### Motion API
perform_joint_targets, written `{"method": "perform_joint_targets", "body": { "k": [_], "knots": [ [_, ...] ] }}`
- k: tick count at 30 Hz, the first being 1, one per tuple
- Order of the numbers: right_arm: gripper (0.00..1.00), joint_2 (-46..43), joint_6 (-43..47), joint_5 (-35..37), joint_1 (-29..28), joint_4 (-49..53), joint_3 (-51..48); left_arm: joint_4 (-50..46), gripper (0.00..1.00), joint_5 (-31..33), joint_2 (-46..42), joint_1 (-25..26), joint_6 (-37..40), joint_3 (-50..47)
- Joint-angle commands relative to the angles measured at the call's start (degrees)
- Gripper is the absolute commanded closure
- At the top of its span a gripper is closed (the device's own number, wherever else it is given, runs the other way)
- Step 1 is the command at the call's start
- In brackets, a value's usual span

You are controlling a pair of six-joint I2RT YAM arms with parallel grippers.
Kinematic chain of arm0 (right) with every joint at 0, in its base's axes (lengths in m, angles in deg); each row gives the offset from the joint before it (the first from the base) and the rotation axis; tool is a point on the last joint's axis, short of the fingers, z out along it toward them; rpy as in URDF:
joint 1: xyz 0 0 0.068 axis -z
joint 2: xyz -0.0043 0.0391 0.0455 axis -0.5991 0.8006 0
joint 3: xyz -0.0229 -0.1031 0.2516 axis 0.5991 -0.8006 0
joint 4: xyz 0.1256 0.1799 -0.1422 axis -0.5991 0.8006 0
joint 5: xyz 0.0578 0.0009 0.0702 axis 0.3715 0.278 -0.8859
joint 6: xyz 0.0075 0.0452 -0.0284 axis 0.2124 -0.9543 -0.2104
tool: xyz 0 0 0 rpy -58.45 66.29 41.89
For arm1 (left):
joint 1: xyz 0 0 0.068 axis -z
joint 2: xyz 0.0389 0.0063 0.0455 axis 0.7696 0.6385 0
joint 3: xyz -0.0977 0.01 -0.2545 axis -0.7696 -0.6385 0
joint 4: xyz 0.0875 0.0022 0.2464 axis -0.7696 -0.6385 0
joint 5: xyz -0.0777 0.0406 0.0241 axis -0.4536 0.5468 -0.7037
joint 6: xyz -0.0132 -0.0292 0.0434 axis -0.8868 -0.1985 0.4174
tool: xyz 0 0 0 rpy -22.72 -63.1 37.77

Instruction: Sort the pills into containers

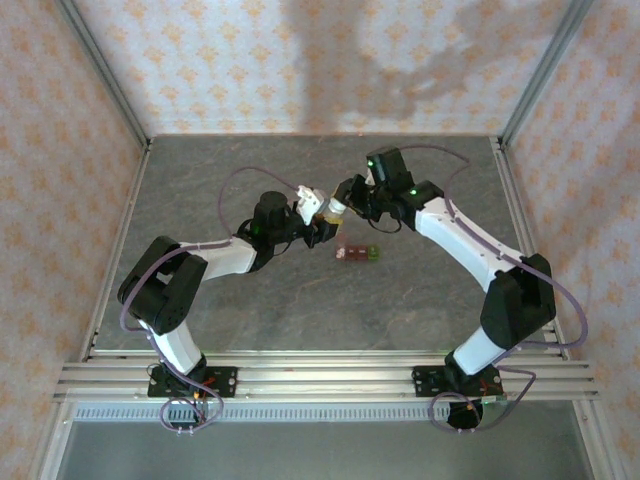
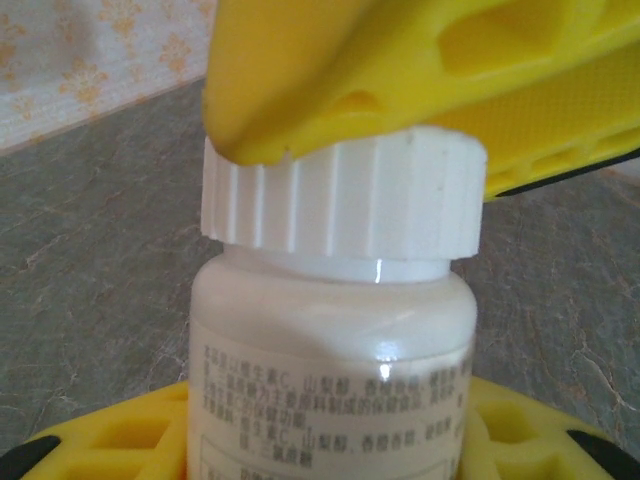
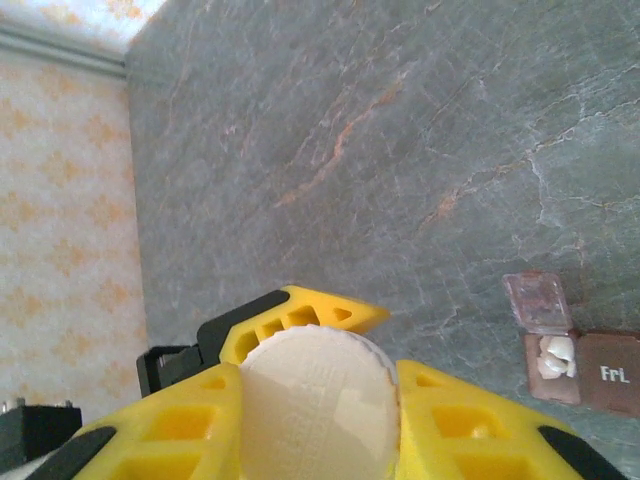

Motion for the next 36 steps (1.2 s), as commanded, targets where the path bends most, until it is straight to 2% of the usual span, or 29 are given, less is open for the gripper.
{"method": "perform_joint_targets", "body": {
  "k": [1,8,11,15,20,24,27,36],
  "knots": [
    [0.63,-1.3,-3.4,2.9,-1.0,-0.1,1.2,6.4,1.0,-1.5,-1.5,1.1,0.5,1.7],
    [0.32,-6.5,0.1,2.8,3.2,1.2,2.4,6.4,1.0,-1.6,-1.7,1.1,0.6,1.7],
    [0.25,-8.4,2.4,1.6,5.1,3.3,2.8,6.2,1.0,-1.8,-2.0,1.1,0.7,1.5],
    [0.24,-8.7,7.8,-1.2,6.8,4.6,3.7,6.1,1.0,-2.0,-2.3,1.1,0.8,1.5],
    [0.26,-4.7,26.8,-8.7,7.2,10.1,9.3,6.0,1.0,-2.3,-2.4,1.1,0.7,1.7],
    [0.27,-1.8,36.3,-13.3,7.2,15.6,12.7,5.6,1.0,-2.5,-2.4,1.1,0.7,1.7],
    [0.3,0.7,39.2,-16.6,7.2,19.2,15.1,5.6,1.0,-2.5,-2.4,1.1,0.8,1.7],
    [0.32,3.2,41.6,-16.8,7.2,21.0,14.8,5.8,1.0,-2.5,-2.5,1.1,0.6,1.6]
  ]
}}
